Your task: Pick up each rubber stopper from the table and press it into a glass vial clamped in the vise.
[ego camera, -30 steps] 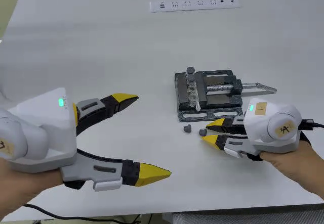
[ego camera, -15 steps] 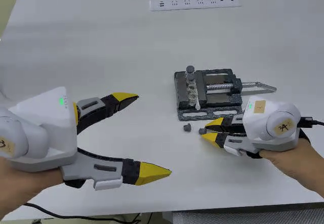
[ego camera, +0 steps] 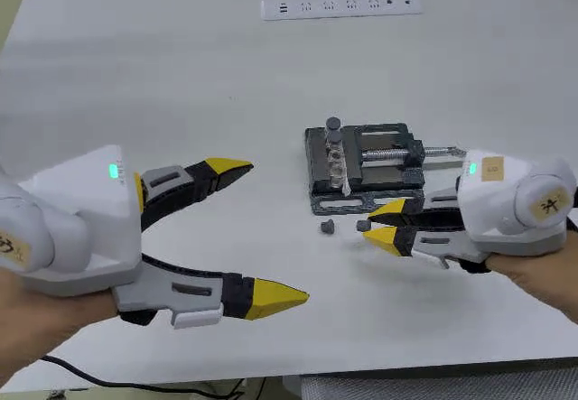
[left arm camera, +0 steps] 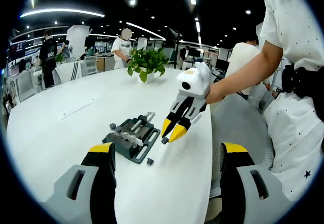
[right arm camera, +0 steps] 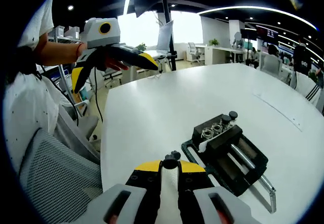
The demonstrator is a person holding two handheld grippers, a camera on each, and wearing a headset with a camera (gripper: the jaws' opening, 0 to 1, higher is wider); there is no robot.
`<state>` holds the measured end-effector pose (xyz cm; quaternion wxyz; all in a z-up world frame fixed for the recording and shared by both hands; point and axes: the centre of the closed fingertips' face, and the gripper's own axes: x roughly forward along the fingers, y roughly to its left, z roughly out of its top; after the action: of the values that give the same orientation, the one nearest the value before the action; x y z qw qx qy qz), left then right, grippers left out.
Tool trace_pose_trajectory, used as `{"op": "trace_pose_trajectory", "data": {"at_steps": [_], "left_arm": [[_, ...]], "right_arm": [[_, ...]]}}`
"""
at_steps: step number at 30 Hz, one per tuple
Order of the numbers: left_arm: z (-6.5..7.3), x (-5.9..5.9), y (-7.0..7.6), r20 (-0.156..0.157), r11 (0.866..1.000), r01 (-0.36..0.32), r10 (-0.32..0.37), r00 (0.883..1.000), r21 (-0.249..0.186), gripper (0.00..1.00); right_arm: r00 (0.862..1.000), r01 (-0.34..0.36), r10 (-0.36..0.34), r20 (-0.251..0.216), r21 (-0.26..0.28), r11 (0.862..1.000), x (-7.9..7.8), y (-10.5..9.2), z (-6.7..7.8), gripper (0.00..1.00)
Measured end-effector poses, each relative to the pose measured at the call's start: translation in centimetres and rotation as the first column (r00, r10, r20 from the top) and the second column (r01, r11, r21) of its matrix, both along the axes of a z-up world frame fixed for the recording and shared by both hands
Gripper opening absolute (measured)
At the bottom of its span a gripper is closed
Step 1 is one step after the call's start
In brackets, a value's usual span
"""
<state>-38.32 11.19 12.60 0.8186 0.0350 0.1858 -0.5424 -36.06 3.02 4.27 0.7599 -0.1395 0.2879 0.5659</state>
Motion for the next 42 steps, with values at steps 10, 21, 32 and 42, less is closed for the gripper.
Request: {"op": "trace_pose_trajectory", "data": {"at_steps": [10, 21, 32, 42], "left_arm": [[2.2, 0.4, -2.7, 0.058, 0.997, 0.048, -0.045, 0.997, -0.053, 0.56], [4.7, -0.2, -5.0, 0.081, 0.984, 0.113, -0.103, 0.991, -0.140, 0.35], [6.6, -0.6, -5.6, 0.094, 0.967, 0.150, -0.133, 0.987, -0.205, 0.18], [7.5, -0.8, -5.9, 0.104, 0.957, 0.178, -0.158, 0.982, -0.230, 0.11]], "right_arm": [[0.996, -0.094, 0.093, 0.016, 0.080, 0.992, -1.9, 0.4, 8.0, 0.06], [0.987, -0.161, 0.156, 0.048, 0.125, 0.979, -3.2, 1.5, 12.5, 0.06], [0.983, -0.183, 0.177, 0.050, 0.154, 0.971, -3.7, 2.0, 14.1, 0.06], [0.983, -0.186, 0.181, 0.042, 0.191, 0.964, -3.8, 2.5, 15.0, 0.06]]}}
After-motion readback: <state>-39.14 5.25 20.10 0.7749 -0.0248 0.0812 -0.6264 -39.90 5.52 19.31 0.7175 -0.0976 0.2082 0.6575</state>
